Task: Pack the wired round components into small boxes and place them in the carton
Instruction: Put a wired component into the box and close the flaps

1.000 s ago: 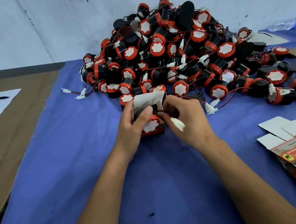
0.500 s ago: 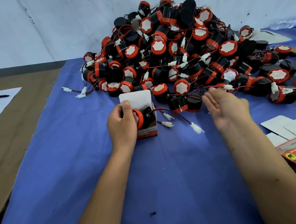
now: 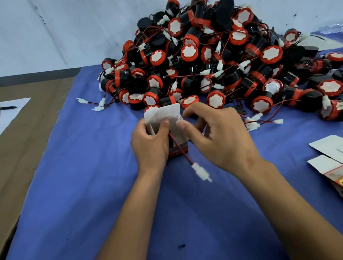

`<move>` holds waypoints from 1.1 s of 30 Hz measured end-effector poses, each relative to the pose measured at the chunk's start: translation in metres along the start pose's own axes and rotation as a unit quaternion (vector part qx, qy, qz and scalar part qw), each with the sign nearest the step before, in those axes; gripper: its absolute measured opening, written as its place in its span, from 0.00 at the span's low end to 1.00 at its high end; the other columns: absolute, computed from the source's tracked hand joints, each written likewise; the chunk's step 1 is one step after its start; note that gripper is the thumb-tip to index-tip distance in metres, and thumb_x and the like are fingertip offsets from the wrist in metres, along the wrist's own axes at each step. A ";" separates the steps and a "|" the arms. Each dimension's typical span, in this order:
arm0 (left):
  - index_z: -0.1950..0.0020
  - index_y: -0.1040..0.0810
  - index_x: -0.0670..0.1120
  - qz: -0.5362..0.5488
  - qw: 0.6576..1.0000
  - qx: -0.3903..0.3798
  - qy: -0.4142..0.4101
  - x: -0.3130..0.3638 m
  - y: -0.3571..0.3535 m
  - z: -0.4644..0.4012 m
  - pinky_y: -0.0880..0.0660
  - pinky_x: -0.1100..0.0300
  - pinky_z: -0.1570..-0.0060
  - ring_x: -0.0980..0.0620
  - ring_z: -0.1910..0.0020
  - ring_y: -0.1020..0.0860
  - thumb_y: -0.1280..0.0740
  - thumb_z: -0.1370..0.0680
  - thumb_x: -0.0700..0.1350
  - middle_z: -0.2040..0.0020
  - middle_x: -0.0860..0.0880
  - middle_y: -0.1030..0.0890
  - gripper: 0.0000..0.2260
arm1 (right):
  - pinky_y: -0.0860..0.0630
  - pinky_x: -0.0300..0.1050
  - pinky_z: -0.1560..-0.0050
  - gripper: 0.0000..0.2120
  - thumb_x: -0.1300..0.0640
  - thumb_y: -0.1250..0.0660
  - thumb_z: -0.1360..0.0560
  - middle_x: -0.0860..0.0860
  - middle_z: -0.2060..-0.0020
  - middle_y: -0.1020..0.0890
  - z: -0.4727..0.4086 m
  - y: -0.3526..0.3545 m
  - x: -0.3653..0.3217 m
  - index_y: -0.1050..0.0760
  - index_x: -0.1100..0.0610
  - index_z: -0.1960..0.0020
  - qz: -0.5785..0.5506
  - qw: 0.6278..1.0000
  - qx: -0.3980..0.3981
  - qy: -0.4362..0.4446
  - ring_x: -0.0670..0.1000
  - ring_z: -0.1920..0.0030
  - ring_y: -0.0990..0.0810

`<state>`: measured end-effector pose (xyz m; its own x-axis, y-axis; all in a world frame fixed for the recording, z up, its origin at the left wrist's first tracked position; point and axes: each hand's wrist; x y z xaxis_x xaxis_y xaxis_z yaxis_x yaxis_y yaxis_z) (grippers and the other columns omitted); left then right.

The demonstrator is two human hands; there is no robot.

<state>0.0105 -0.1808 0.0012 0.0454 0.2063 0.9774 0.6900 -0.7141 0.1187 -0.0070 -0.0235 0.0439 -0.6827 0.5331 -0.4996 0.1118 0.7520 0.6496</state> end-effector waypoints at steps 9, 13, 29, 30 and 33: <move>0.55 0.19 0.48 0.068 0.995 -0.008 0.069 -0.002 0.002 -0.005 0.18 0.43 0.50 0.46 0.52 0.17 0.34 0.23 0.55 0.54 0.48 0.15 0.11 | 0.19 0.50 0.60 0.18 0.69 0.39 0.22 0.49 0.59 0.15 0.002 -0.015 -0.010 0.16 0.56 0.41 -0.014 0.992 -0.126 -0.018 0.49 0.68 0.20; 0.56 0.22 0.41 0.073 0.996 0.007 0.059 -0.004 0.002 -0.005 0.21 0.41 0.51 0.52 0.58 0.23 0.38 0.17 0.55 0.60 0.50 0.19 0.18 | 0.19 0.43 0.70 0.23 0.73 0.45 0.21 0.53 0.57 0.14 0.002 -0.018 -0.001 0.20 0.59 0.35 -0.208 0.953 -0.076 -0.207 0.50 0.72 0.17; 0.49 0.23 0.60 0.032 0.999 -0.035 0.009 -0.008 0.004 -0.005 0.21 0.62 0.53 0.58 0.49 0.18 0.28 0.22 0.42 0.49 0.57 0.17 0.12 | 0.36 0.45 0.62 0.23 0.68 0.35 0.28 0.56 0.36 0.40 0.012 -0.040 -0.023 0.28 0.54 0.35 0.199 0.961 -0.161 -0.100 0.54 0.56 0.34; 0.49 0.23 0.61 0.025 0.999 -0.034 0.006 -0.008 0.003 -0.005 0.21 0.60 0.52 0.57 0.48 0.19 0.28 0.23 0.42 0.49 0.57 0.17 0.13 | 0.35 0.45 0.61 0.27 0.68 0.35 0.28 0.56 0.36 0.41 0.012 -0.041 -0.021 0.30 0.51 0.31 0.194 0.960 -0.170 -0.111 0.54 0.55 0.34; 0.48 0.22 0.59 0.016 0.999 -0.033 -0.003 -0.009 0.003 -0.006 0.18 0.54 0.49 0.54 0.47 0.18 0.28 0.25 0.44 0.48 0.54 0.16 0.11 | 0.31 0.46 0.60 0.32 0.64 0.38 0.23 0.54 0.40 0.39 0.012 -0.041 -0.015 0.37 0.43 0.23 0.144 0.966 -0.184 -0.113 0.54 0.59 0.31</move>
<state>0.0080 -0.1885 -0.0059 0.0708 0.1867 0.9799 0.6382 -0.7634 0.0993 0.0069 -0.0581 0.0178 -0.4814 0.8024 -0.3526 -0.0192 0.3925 0.9195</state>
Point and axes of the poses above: each hand's wrist, its own z-axis away from the middle knuckle, its own y-axis out of the back of the hand, x = y × z
